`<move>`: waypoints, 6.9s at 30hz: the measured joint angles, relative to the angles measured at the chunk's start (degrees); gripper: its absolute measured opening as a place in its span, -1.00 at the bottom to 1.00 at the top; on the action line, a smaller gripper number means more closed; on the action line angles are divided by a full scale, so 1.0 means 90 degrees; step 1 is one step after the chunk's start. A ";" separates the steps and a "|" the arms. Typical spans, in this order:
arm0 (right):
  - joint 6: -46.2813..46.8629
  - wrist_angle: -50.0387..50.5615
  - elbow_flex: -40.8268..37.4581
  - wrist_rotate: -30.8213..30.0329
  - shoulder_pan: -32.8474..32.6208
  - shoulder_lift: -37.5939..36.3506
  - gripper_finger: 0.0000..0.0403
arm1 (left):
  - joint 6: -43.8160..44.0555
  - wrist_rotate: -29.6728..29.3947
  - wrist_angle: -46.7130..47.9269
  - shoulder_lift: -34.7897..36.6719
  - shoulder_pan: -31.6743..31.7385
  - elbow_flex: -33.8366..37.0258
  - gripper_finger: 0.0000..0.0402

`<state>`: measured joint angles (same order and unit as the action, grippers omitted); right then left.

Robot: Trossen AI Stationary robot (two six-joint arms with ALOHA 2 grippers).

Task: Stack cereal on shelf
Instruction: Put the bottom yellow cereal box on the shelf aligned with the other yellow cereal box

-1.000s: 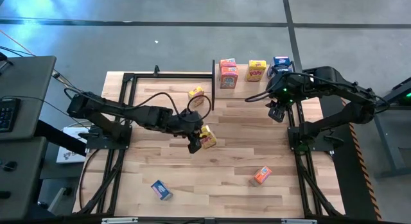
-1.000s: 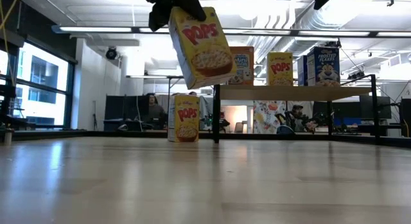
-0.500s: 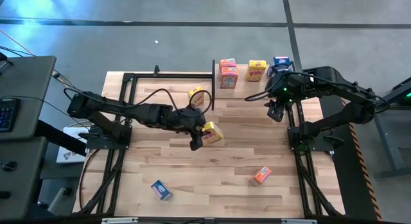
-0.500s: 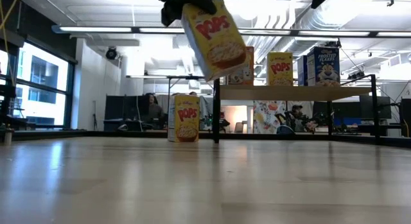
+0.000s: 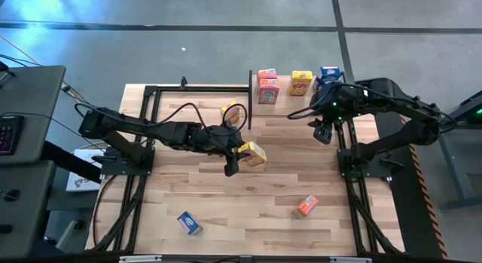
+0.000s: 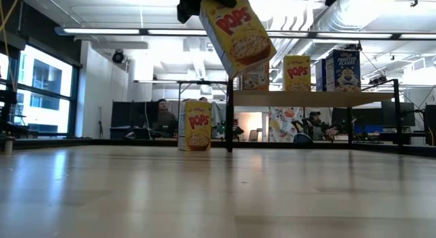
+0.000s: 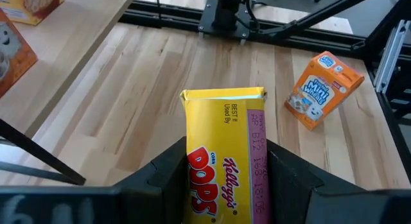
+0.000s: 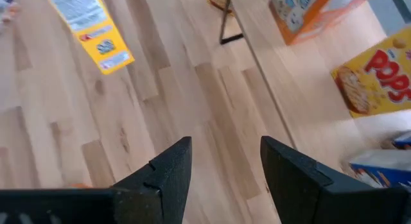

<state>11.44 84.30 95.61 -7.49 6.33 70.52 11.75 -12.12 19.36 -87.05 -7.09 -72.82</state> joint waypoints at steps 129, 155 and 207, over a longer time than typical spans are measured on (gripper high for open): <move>-0.1604 -0.2877 0.0000 0.2729 -0.0002 0.1336 -0.02 | -0.1266 -0.0580 -0.2670 -0.0036 0.0000 0.0000 -0.22; -0.1585 -0.2750 0.0000 0.2686 -0.0002 0.1336 -0.19 | -0.1840 -0.0588 -0.3289 0.0003 0.0001 0.0000 0.04; -0.1097 -0.6029 -0.5647 -0.0986 -0.0007 -0.4204 -0.18 | -0.0748 -0.2157 -0.1204 0.0911 0.0850 0.1169 0.04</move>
<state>1.56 30.03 44.79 -16.36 6.26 32.68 5.02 -31.53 8.53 -78.85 0.56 -62.30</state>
